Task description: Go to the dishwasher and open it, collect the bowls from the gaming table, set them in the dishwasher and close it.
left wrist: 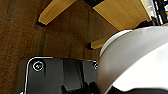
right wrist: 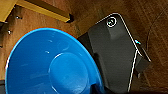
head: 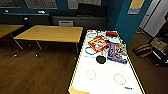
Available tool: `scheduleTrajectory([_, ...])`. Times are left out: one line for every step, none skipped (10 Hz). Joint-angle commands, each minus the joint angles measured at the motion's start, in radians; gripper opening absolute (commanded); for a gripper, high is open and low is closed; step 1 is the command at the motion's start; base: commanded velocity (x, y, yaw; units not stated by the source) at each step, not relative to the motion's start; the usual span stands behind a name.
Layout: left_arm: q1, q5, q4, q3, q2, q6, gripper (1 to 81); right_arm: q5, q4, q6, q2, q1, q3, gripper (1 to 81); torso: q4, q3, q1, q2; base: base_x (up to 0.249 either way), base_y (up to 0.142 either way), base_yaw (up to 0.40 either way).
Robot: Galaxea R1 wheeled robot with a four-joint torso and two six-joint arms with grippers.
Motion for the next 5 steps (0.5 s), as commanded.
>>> scheduleTrajectory([0.071, -0.091, 0.051, -0.198, 0.121, 0.01, 1.0, -0.02, -0.041, 0.006, 0.002, -0.008, -0.046, 1.0, 0.0, 0.02, 0.0, 0.0, 0.0, 0.0, 0.0])
scheduleTrajectory([0.088, -0.091, 0.053, -0.257, 0.156, 0.007, 1.0, -0.02, -0.041, 0.006, 0.017, -0.008, -0.069, 1.0, 0.0, 0.031, 0.0, 0.0, 0.0, 0.0, 0.0])
scheduleTrajectory([0.1, -0.091, 0.051, -0.316, 0.193, 0.007, 1.0, -0.02, -0.044, 0.006, 0.033, -0.01, -0.091, 1.0, 0.0, 0.039, -0.001, 0.0, 0.0, 0.0, 0.0])
scheduleTrajectory([0.111, -0.091, 0.053, -0.362, 0.224, 0.007, 1.0, -0.022, -0.047, 0.009, 0.042, -0.011, -0.101, 1.0, 0.0, 0.048, -0.001, 0.0, 0.0, 0.0, 0.0])
scheduleTrajectory([0.122, -0.091, 0.053, -0.405, 0.252, 0.007, 1.0, -0.022, -0.054, 0.012, 0.048, -0.011, -0.114, 1.0, 0.0, 0.057, -0.001, 0.0, 0.0, 0.0, 0.0])
